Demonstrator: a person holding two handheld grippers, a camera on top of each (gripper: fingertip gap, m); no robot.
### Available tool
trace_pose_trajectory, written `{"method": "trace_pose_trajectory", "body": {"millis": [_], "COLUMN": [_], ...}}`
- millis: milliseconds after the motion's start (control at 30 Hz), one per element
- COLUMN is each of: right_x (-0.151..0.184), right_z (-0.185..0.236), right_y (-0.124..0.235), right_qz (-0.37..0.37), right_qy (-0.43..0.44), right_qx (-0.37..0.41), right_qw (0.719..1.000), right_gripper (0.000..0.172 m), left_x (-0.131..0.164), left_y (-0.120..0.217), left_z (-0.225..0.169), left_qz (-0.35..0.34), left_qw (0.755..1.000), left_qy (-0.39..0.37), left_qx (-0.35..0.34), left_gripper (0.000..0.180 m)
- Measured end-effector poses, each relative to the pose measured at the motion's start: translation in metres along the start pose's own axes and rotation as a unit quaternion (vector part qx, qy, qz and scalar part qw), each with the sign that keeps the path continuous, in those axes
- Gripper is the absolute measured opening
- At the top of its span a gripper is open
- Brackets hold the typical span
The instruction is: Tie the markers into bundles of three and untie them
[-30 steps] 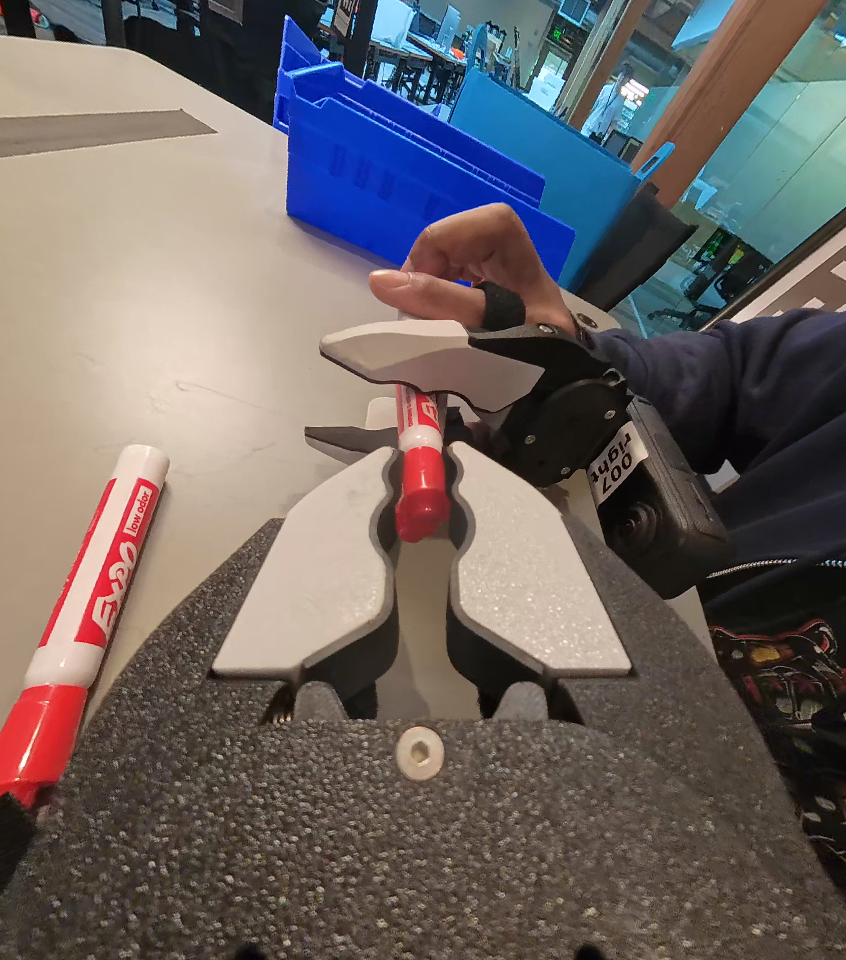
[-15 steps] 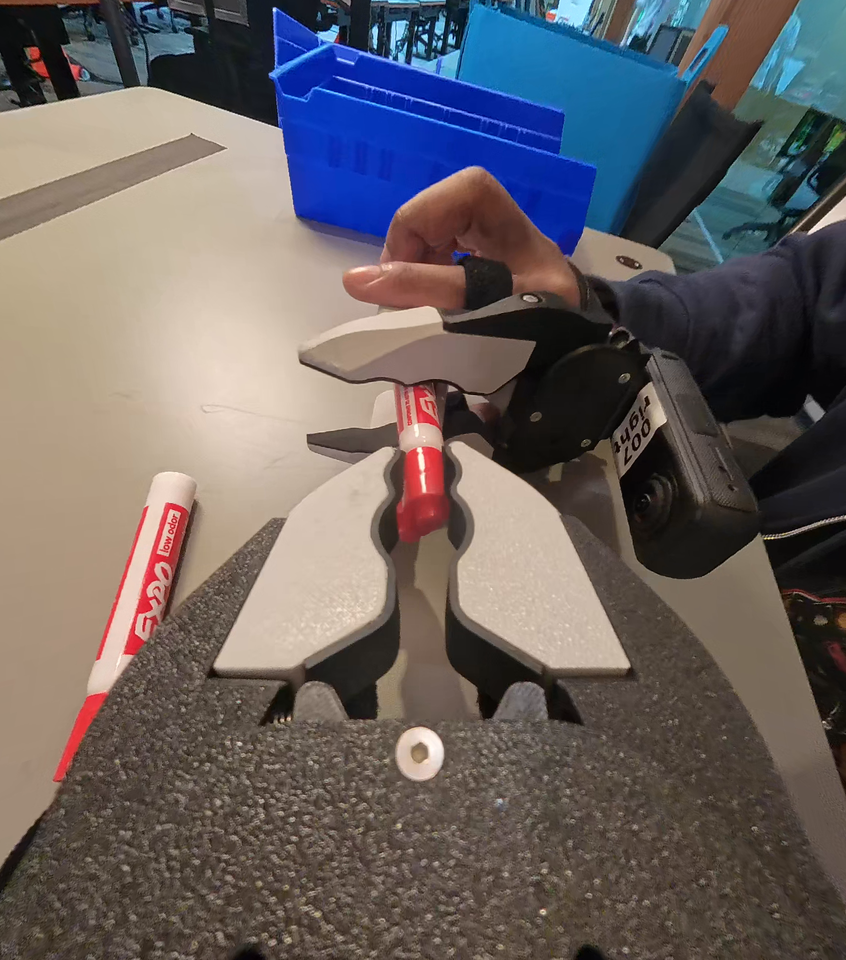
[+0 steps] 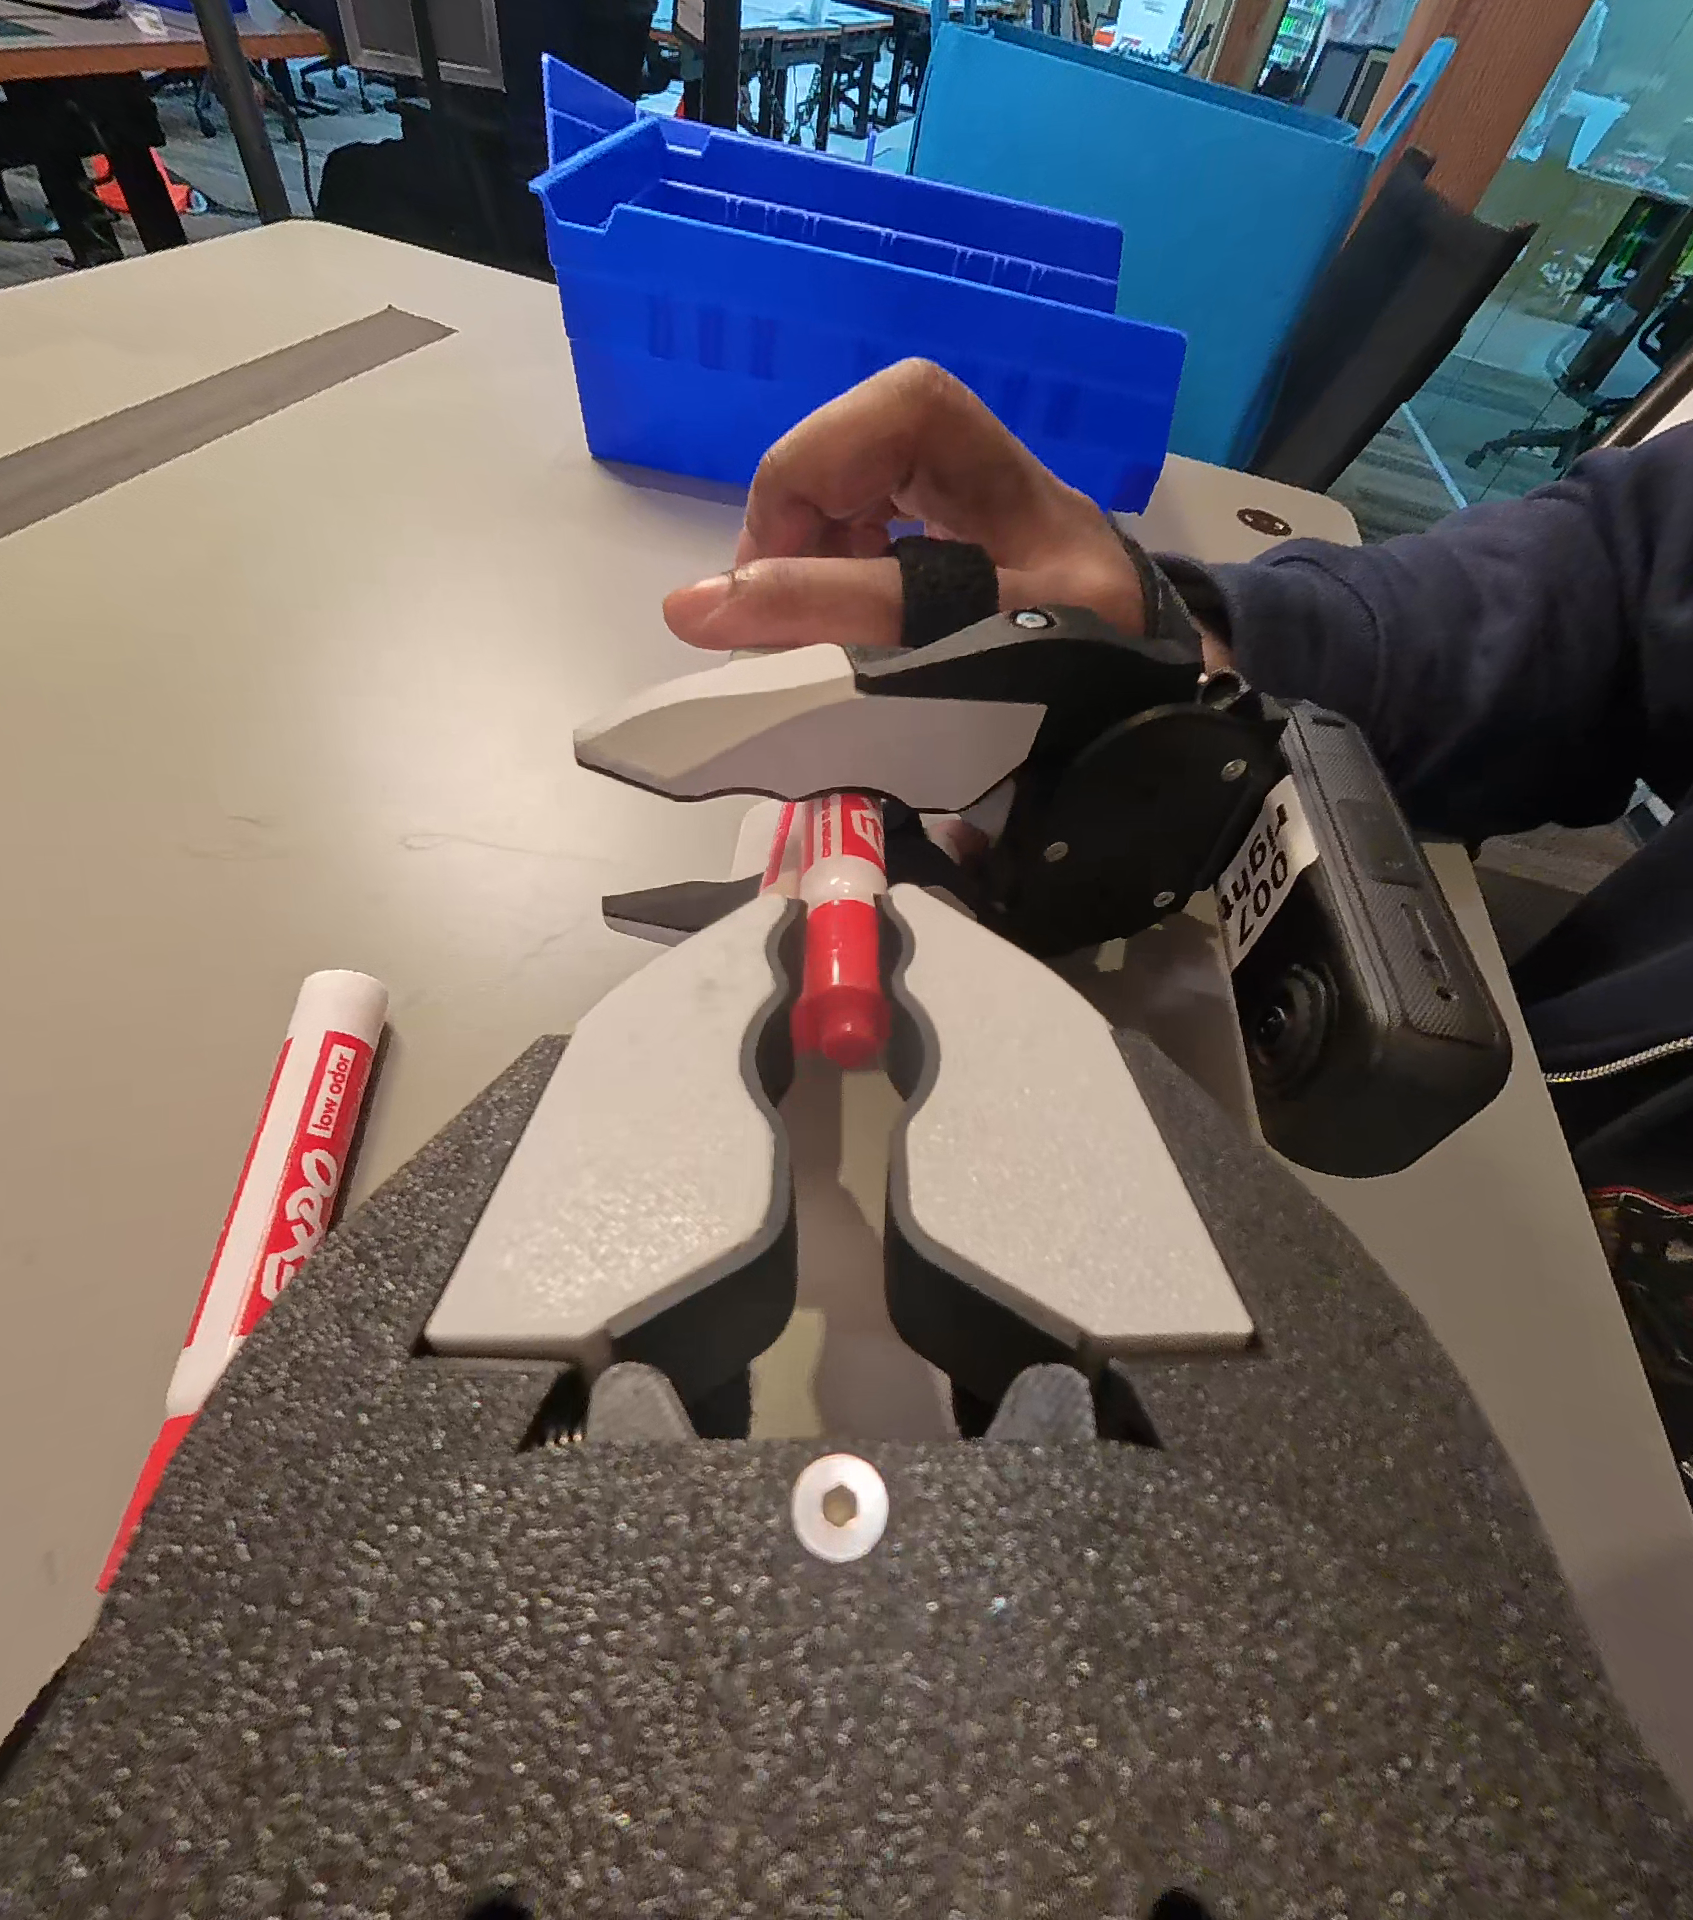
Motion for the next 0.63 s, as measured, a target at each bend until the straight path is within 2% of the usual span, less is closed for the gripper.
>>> {"method": "trace_pose_trajectory", "body": {"millis": [33,233,300,400,467,533,633], "right_x": [0.000,0.000,0.000,0.000,0.000,-0.001,-0.001], "right_z": [0.000,0.002,0.002,0.003,0.003,0.003,0.004], "right_y": [0.000,0.000,0.000,0.000,0.000,0.000,0.001], "right_qz": [0.000,-0.002,-0.003,-0.003,-0.006,-0.008,-0.011], "right_qy": [0.000,0.006,0.006,0.007,0.007,0.008,0.009], "right_qx": [0.000,-0.007,-0.008,-0.011,-0.011,-0.010,-0.009], "right_qw": [1.000,1.000,1.000,1.000,1.000,1.000,1.000], "right_gripper": [0.040,0.040,0.040,0.040,0.040,0.040,0.040], "left_x": [0.000,-0.002,-0.002,0.000,0.004,0.009,0.013], "left_y": [0.000,0.004,0.004,0.001,-0.004,-0.010,-0.019], "left_z": [0.000,0.003,0.002,-0.001,-0.001,-0.001,-0.004], "left_qz": [-0.003,-0.023,-0.020,0.010,0.044,0.071,0.093], "left_qw": [1.000,1.000,1.000,1.000,0.999,0.996,0.993], "left_qy": [0.002,0.012,0.008,-0.005,-0.018,-0.041,-0.056], "left_qx": [0.002,0.007,0.010,0.025,0.003,-0.031,-0.043], "left_gripper": [0.012,0.011,0.018,0.046,0.057,0.059,0.054]}}
Point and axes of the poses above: each gripper's, where its closed fingertips meet, y back along the fingers, x out of its underside, z = x × y across the jaws, the point moved 8 cm from there along y, back along the fingers, and after that the axes turned 13 degrees about z, right-handed, at the moved point
